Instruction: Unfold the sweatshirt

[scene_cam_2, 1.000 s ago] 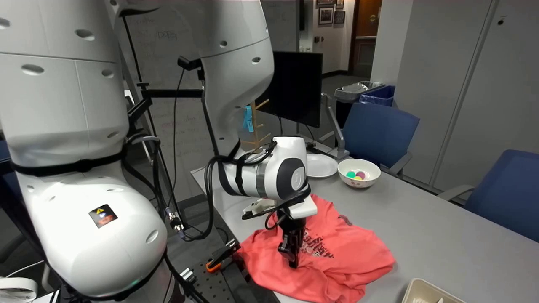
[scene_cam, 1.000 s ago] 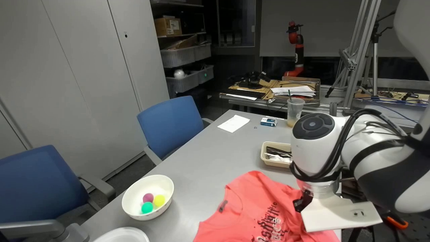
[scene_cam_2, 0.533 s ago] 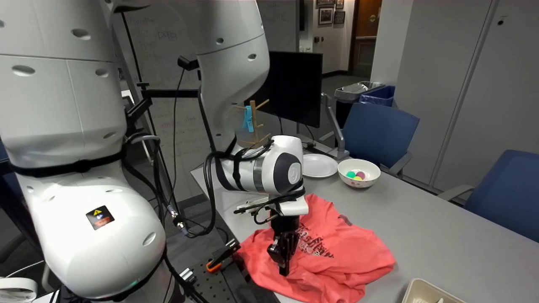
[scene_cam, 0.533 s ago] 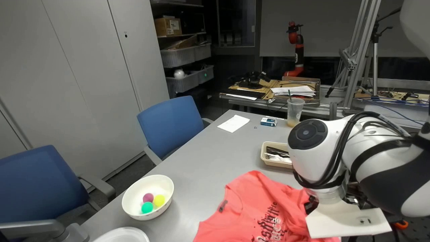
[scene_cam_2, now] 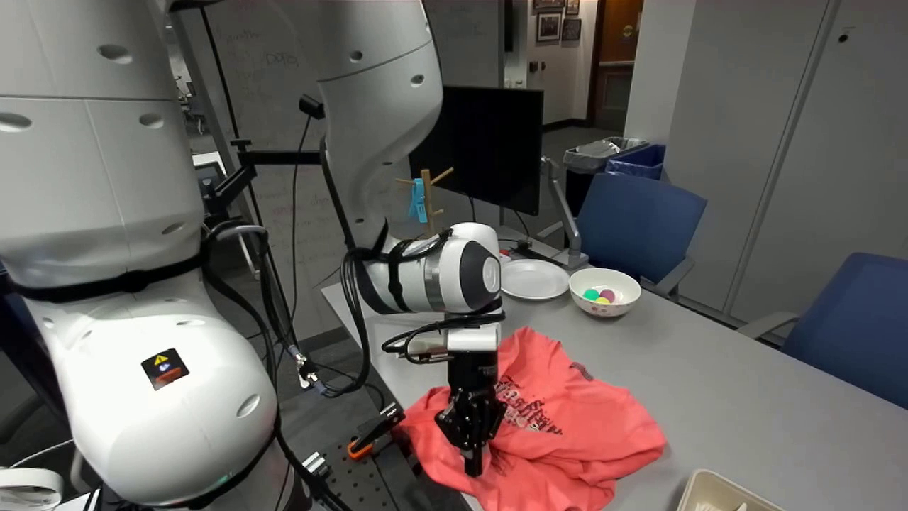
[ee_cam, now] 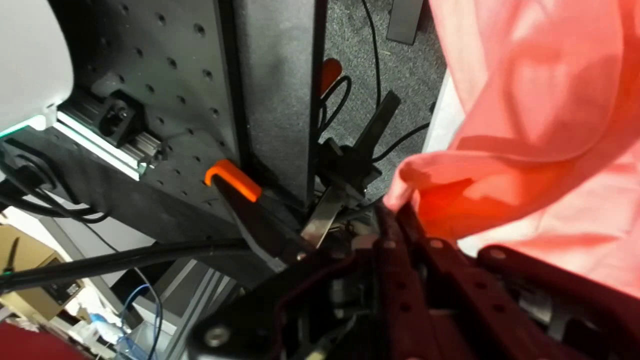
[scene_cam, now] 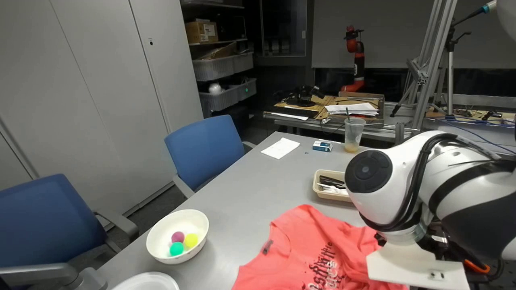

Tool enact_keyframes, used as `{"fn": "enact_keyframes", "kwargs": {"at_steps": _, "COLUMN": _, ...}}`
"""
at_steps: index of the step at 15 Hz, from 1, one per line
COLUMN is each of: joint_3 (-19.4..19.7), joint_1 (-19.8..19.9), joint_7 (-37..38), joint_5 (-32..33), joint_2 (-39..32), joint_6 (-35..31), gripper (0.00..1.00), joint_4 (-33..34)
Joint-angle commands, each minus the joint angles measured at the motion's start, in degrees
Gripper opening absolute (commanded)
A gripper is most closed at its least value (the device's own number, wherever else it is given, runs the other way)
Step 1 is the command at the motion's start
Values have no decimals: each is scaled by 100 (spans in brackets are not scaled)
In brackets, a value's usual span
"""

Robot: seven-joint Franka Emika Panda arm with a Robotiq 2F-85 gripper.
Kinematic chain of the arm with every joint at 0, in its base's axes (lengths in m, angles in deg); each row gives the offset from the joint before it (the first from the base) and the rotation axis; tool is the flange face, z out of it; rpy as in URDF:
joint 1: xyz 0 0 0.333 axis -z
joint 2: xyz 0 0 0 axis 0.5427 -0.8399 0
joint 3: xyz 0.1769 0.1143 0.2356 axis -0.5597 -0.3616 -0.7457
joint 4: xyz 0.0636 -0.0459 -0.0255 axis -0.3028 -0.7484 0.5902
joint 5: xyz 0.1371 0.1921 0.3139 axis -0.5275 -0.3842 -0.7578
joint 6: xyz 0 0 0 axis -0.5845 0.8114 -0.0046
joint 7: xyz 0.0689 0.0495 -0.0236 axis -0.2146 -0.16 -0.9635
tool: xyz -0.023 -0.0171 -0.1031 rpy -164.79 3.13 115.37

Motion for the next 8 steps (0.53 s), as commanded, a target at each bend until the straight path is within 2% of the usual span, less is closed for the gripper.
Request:
{"fn": "enact_keyframes", "kwargs": {"at_steps": 1, "joint_3": -389, "joint_1": 271, "joint_7": 768, "joint_5": 177, "joint_2": 272, "joint_6": 631, "gripper": 1, "joint_4": -57}}
{"fn": "enact_keyframes", "kwargs": {"at_steps": 8, "joint_3": -814, "joint_1": 399, "joint_7": 1883, "joint_5": 53, "joint_2": 286, "joint_6": 1972, "gripper": 1, "joint_4": 83}}
